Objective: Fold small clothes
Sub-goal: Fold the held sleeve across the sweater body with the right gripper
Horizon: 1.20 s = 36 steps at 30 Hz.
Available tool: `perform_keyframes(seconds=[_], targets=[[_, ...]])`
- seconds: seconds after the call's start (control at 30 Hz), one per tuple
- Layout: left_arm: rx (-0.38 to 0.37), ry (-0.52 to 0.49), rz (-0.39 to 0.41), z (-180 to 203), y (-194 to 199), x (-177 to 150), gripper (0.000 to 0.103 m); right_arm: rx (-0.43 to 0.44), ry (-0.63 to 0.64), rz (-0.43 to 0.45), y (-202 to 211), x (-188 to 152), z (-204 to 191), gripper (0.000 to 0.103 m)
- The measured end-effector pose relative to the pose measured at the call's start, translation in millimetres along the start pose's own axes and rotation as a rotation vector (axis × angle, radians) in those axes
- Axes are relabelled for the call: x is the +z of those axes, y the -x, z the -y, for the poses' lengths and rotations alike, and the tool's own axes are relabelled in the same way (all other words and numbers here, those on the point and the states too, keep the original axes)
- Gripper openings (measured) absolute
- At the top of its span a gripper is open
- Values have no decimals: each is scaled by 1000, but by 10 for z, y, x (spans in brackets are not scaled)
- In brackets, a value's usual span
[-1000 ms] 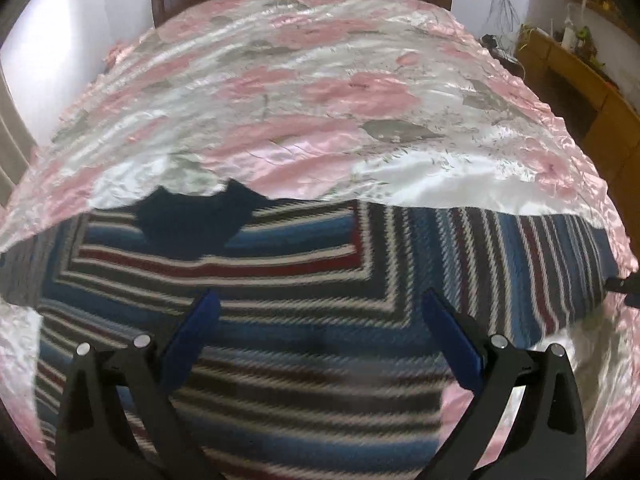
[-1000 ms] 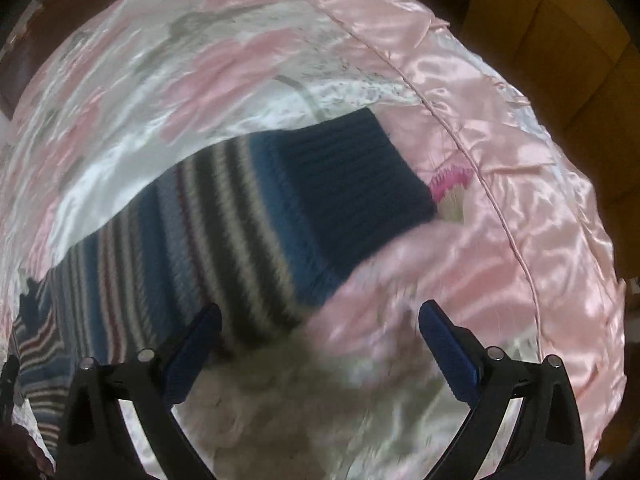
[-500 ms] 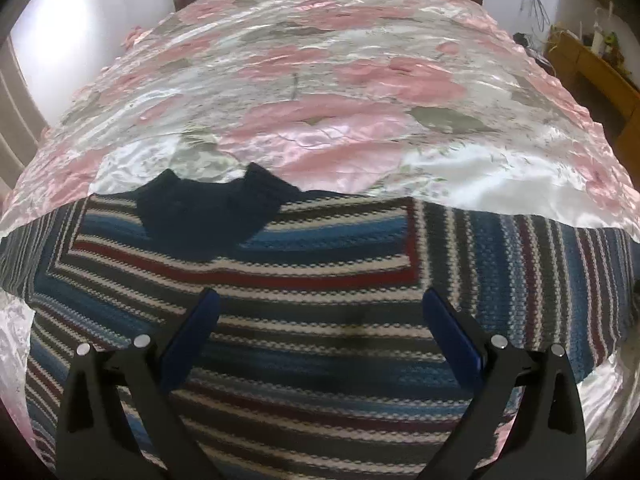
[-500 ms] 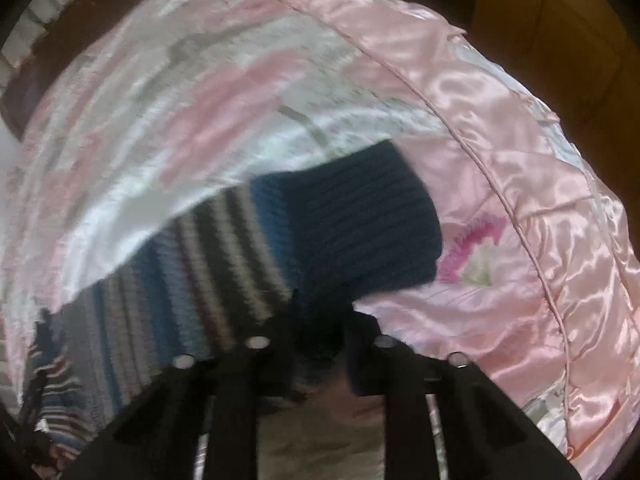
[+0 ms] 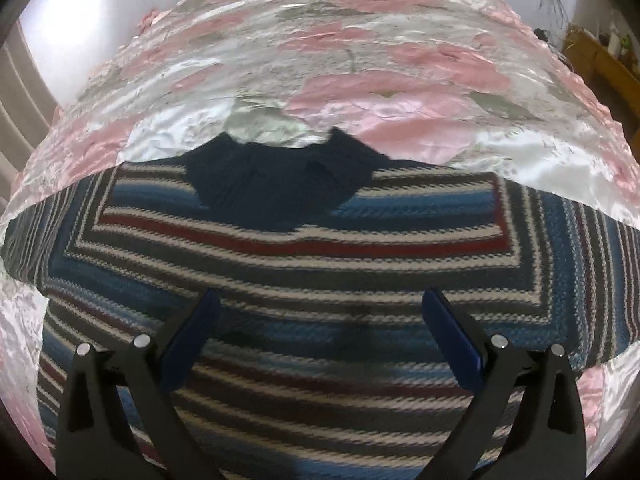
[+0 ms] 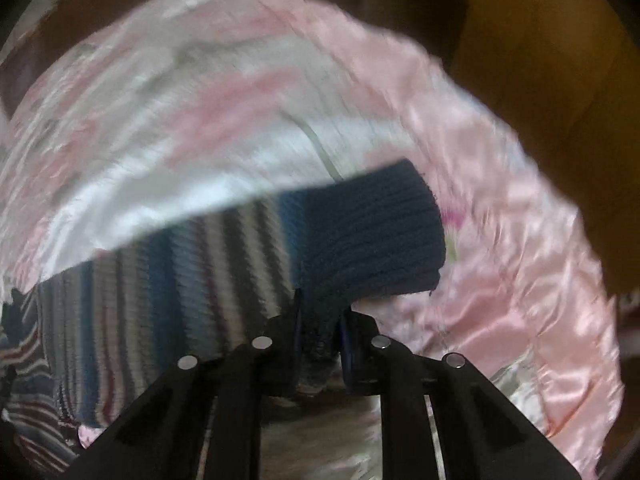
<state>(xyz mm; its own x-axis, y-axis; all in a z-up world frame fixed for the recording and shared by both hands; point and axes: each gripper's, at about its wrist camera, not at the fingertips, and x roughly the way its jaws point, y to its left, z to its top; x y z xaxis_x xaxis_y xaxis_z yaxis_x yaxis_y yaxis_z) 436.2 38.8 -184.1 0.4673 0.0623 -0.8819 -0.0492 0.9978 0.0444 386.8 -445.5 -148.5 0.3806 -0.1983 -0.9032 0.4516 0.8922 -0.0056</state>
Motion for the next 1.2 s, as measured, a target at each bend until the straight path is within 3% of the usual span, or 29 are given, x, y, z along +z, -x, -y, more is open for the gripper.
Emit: perform_keyframes(seconds=[0.2, 0.37, 0.57, 0.73, 0.83, 0.87, 0.97, 1.03, 1.2], targets=[[-1, 44, 5, -475, 73, 18, 100, 156, 186, 116, 632, -121, -889, 16], [13, 87, 10, -870, 138, 6, 100, 311, 335, 70, 736, -516, -1868, 16], [28, 127, 11, -1226, 166, 11, 100, 376, 457, 6, 546, -885, -2844, 16], [22, 134, -2, -1292, 127, 8, 100, 362, 527, -43, 401, -1239, -3268, 20], [5, 121, -16, -1226, 94, -11, 100, 451, 537, -123, 266, -1393, -3386, 32], [-5, 121, -21, -1198, 90, -24, 100, 484, 536, -153, 243, -1438, -3381, 41], [-63, 116, -39, -1054, 89, -63, 100, 566, 526, -139, 361, -1460, -3194, 44], [-112, 101, -58, -908, 86, -101, 100, 552, 493, -91, 497, -1418, -2928, 50], [-240, 69, -130, -471, 37, -203, 100, 517, 413, -51, 650, -1298, -2349, 50]])
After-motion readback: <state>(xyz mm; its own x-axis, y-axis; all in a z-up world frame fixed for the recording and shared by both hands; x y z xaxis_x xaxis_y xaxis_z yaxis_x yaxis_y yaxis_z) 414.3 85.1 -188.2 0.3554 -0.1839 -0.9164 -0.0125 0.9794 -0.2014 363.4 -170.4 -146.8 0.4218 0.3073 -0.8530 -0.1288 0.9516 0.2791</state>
